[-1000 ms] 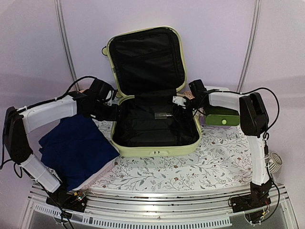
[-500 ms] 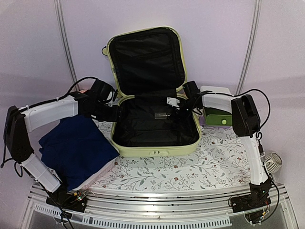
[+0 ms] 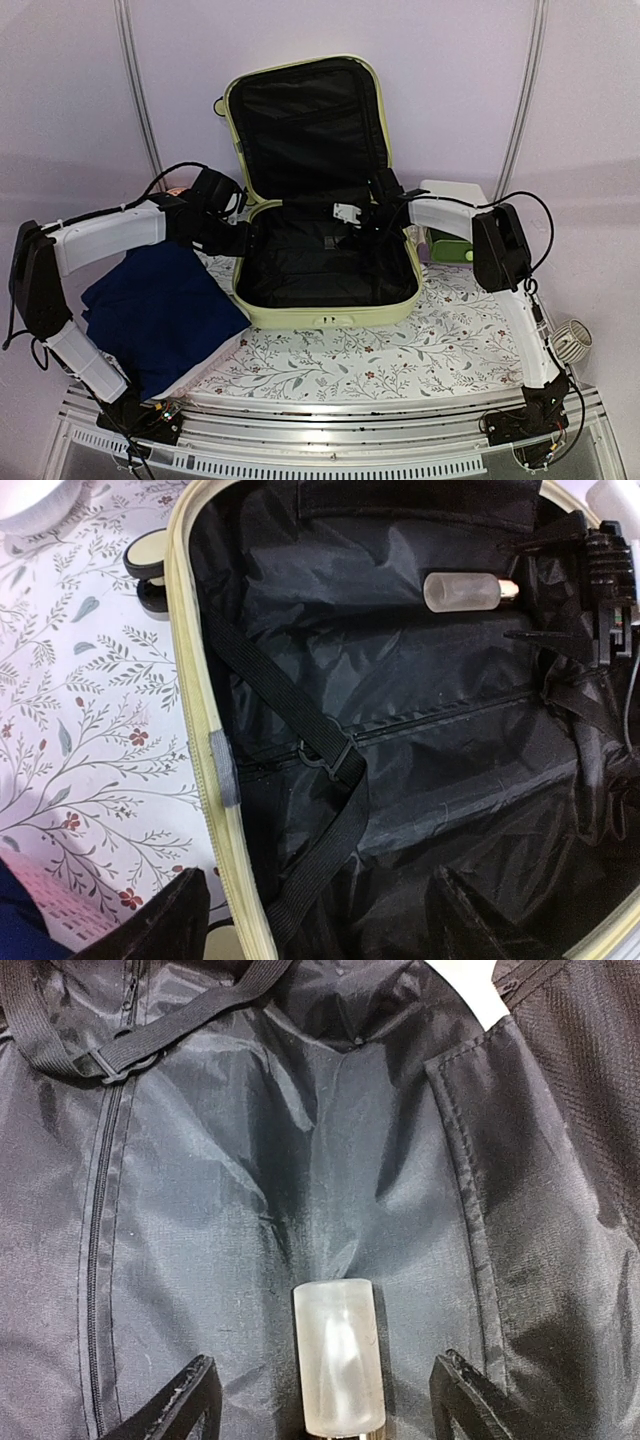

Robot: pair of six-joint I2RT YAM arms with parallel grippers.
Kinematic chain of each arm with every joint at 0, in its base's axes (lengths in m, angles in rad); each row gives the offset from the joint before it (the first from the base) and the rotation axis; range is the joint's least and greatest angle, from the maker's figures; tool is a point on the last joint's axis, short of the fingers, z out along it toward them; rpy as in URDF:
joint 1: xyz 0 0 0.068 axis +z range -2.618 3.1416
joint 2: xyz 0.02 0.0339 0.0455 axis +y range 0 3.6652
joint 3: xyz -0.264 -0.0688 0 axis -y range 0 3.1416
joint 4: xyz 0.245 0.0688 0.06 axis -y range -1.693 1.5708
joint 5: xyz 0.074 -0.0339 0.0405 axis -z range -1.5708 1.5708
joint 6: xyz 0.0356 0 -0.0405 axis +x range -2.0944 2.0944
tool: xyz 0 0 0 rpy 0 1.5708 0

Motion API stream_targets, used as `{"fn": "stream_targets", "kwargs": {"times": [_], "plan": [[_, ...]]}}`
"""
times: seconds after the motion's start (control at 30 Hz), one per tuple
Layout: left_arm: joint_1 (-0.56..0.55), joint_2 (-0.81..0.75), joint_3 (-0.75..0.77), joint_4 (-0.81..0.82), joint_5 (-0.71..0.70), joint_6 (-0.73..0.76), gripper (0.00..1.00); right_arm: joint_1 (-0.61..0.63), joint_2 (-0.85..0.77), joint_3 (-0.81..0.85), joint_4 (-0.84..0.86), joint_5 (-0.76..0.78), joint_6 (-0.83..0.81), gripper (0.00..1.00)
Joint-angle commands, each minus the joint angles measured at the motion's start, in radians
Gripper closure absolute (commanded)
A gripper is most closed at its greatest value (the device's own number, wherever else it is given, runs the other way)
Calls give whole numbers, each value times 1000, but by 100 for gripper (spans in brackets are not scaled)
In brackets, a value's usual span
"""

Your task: Open, take out, and arrange the luggage

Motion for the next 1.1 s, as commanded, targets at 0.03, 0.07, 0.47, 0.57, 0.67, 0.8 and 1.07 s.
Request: {"fn": "stream_targets", "kwargs": {"times": [0.03, 0.07, 0.47, 0.57, 0.67, 0.8, 1.07], "plan": [[10, -3, 5, 8, 0, 13, 23, -34, 19, 3, -49, 63, 13, 28], [10, -2, 5, 9, 3, 13, 23, -40, 16, -7, -47, 75, 11, 29], [10, 11, 23, 8, 20, 16, 23, -67, 56, -19, -26, 193, 1, 40], [9, 10, 25, 8, 19, 18, 23, -62, 52, -29, -29, 178, -17, 40], [10, 15, 27, 7, 22, 17, 23, -48, 61, -28, -27, 181, -36, 40], [10, 17, 27, 8, 28, 16, 23, -31, 87, -10, -21, 197, -42, 42], [10, 12, 28, 5, 24, 22, 23, -15, 166, 68, -43, 360, -43, 48]]}}
